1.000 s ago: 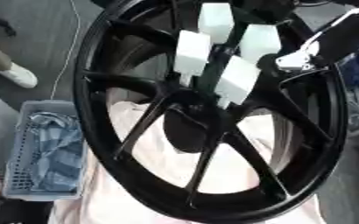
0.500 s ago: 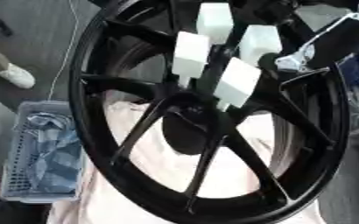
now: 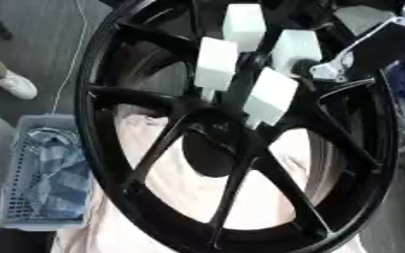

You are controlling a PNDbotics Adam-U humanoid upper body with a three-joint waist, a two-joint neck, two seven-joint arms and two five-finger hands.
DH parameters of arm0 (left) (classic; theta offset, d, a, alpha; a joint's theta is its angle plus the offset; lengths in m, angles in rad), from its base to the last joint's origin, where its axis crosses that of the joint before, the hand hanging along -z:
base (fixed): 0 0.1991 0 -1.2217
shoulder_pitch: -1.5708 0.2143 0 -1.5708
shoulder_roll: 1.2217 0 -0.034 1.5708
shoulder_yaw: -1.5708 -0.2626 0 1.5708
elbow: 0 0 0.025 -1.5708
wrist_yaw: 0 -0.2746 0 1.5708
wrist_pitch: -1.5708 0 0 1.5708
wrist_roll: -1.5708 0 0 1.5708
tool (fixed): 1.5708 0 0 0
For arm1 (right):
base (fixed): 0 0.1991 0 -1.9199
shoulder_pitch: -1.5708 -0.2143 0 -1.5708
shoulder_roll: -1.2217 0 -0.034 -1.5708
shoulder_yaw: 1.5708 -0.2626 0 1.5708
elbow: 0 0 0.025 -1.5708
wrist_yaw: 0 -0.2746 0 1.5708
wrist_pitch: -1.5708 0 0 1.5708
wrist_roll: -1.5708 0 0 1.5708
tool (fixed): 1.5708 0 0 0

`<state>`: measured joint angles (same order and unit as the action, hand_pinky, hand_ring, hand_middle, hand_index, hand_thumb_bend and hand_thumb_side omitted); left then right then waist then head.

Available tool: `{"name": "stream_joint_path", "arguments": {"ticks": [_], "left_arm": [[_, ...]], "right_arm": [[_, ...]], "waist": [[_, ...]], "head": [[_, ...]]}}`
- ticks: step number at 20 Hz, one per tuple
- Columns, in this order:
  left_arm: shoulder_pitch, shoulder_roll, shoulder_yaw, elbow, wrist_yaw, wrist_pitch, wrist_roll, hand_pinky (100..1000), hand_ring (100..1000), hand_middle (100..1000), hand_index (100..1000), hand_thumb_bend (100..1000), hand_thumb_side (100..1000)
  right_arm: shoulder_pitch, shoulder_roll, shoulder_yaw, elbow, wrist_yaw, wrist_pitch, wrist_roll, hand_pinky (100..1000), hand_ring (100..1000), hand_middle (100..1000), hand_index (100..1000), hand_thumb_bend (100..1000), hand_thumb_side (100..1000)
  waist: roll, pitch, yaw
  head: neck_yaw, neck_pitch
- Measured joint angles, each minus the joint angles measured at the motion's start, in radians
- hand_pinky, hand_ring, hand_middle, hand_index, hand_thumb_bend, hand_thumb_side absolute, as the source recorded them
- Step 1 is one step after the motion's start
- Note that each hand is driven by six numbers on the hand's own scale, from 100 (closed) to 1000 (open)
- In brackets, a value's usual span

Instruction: Pull the pin out of the wheel hub.

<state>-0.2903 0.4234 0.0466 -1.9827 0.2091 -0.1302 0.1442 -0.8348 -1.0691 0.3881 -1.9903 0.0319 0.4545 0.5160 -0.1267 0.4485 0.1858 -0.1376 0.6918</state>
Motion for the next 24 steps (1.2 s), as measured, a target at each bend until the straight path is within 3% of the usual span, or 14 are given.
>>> {"name": "stream_joint_path", "arguments": {"ticks": [11, 24], "left_arm": [[0.000, 0.000, 0.000, 0.000, -0.002, -0.001, -0.002, 840, 667, 585, 723, 100, 722], [0.000, -0.001, 0.000, 0.000, -0.002, 0.000, -0.005, 841, 668, 587, 723, 100, 721]], "right_arm": [[0.010, 0.000, 0.002, 0.021, 0.010, 0.001, 0.029, 757, 885, 769, 787, 339, 133], [0.014, 0.009, 0.007, 0.036, 0.001, 0.002, 0.031, 723, 831, 617, 655, 190, 100]], "waist": [[-0.002, 0.001, 0.002], [0.000, 0.002, 0.005]], "head": [[-0.005, 0.000], [-0.005, 0.000]]}}
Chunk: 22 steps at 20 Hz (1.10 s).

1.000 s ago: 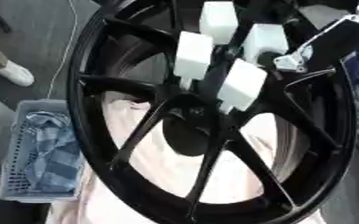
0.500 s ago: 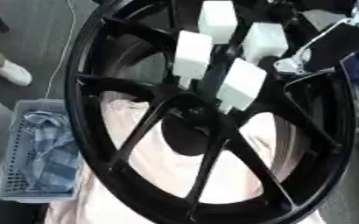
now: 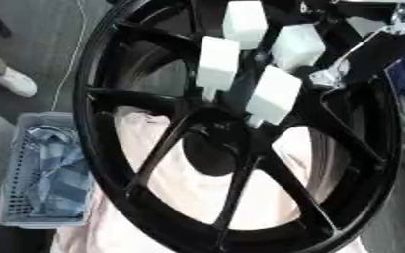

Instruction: Pull the pin out of the wheel hub.

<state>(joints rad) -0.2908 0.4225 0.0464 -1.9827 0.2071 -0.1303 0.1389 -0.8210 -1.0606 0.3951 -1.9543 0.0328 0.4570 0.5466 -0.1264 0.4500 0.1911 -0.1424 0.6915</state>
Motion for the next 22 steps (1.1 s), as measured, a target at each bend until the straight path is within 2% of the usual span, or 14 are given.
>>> {"name": "stream_joint_path", "arguments": {"ticks": [7, 13, 22], "left_arm": [[0.000, 0.000, 0.000, 0.000, 0.000, 0.001, -0.001, 842, 667, 588, 723, 100, 721], [0.001, 0.000, 0.000, 0.000, 0.000, 0.002, -0.002, 842, 667, 589, 723, 100, 718], [0.009, 0.000, 0.000, 0.000, 0.004, 0.002, -0.001, 843, 669, 591, 723, 100, 712]], "right_arm": [[-0.003, 0.000, 0.000, 0.004, -0.029, 0.007, -0.016, 694, 789, 533, 564, 100, 100], [-0.006, 0.000, -0.016, 0.002, -0.055, 0.014, -0.027, 689, 778, 511, 536, 100, 100], [0.013, -0.050, -0.095, -0.030, -0.094, 0.001, -0.031, 687, 773, 505, 525, 100, 100]], "waist": [[0.001, 0.000, 0.000], [0.001, -0.006, -0.006], [0.018, -0.040, -0.031]], "head": [[0.000, 0.000], [0.000, 0.000], [0.010, 0.003]]}}
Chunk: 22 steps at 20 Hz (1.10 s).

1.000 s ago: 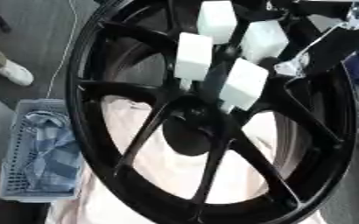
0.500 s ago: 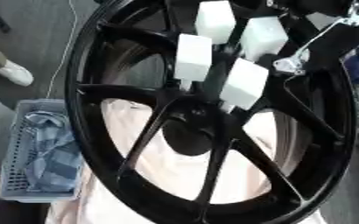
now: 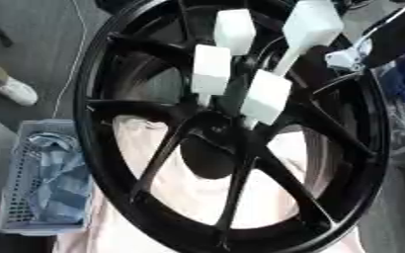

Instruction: Pull the pin out of the wheel hub.

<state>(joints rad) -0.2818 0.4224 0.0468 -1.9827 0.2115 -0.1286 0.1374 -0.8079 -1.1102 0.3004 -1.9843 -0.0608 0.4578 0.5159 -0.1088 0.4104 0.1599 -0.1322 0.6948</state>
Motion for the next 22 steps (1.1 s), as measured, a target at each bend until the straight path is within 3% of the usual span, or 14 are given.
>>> {"name": "stream_joint_path", "arguments": {"ticks": [5, 13, 17, 22], "left_arm": [[0.005, 0.000, 0.001, 0.000, 0.000, -0.002, 0.002, 843, 669, 591, 723, 100, 711], [0.018, 0.000, 0.013, 0.000, -0.001, -0.012, 0.015, 843, 670, 591, 723, 100, 707], [0.020, 0.000, 0.019, 0.000, -0.003, -0.015, 0.025, 843, 670, 591, 723, 100, 704], [0.026, -0.004, 0.022, 0.000, -0.007, -0.020, 0.031, 843, 670, 591, 723, 100, 704]], "right_arm": [[0.065, -0.057, -0.078, -0.004, -0.017, -0.033, -0.039, 684, 771, 506, 526, 100, 100], [0.372, -0.173, -0.298, -0.004, -0.073, -0.044, -0.243, 675, 769, 514, 529, 100, 100], [0.507, -0.181, -0.395, 0.021, -0.075, -0.044, -0.353, 673, 772, 525, 539, 100, 100], [0.636, -0.156, -0.476, 0.086, -0.056, -0.057, -0.441, 674, 776, 537, 550, 100, 100]], "waist": [[0.019, -0.008, -0.024], [0.060, -0.009, -0.073], [0.083, -0.009, -0.093], [0.103, -0.010, -0.106]], "head": [[0.013, 0.007], [0.053, 0.008], [0.079, 0.008], [0.105, 0.015]]}}
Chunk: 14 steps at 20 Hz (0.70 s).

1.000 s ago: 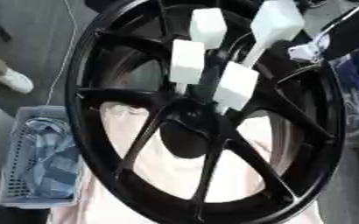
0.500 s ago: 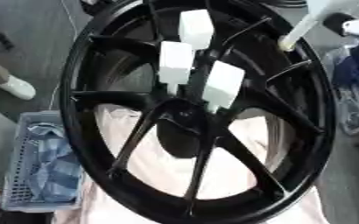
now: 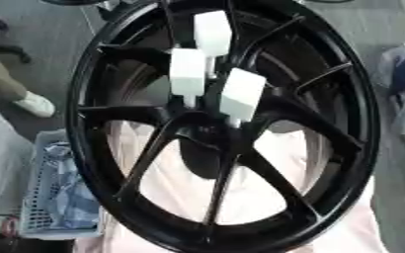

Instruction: Pull the pin out of the wheel hub.

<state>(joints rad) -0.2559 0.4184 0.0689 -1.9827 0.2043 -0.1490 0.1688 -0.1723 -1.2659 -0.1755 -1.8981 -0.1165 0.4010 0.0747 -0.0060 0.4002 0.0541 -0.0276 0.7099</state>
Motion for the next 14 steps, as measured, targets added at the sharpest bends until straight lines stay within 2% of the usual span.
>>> {"name": "stream_joint_path", "arguments": {"ticks": [6, 11, 14], "left_arm": [[0.001, -0.005, 0.003, 0.000, -0.003, -0.002, 0.003, 842, 670, 591, 723, 100, 703], [0.001, -0.005, 0.003, 0.000, -0.003, -0.001, 0.004, 842, 671, 591, 723, 100, 702], [0.000, -0.005, 0.003, 0.000, -0.003, -0.001, 0.004, 841, 671, 592, 723, 100, 702]], "right_arm": [[0.128, 0.080, -0.072, 0.107, 0.060, 0.004, -0.077, 682, 790, 571, 584, 100, 100], [0.181, 0.146, -0.106, 0.188, 0.093, 0.000, -0.124, 691, 808, 620, 629, 100, 100], [0.195, 0.175, -0.117, 0.223, 0.105, -0.003, -0.148, 710, 841, 739, 728, 191, 100]], "waist": [[0.009, -0.003, -0.006], [0.011, -0.004, -0.003], [0.012, -0.004, 0.001]], "head": [[0.021, 0.001], [0.035, 0.001], [0.038, 0.000]]}}
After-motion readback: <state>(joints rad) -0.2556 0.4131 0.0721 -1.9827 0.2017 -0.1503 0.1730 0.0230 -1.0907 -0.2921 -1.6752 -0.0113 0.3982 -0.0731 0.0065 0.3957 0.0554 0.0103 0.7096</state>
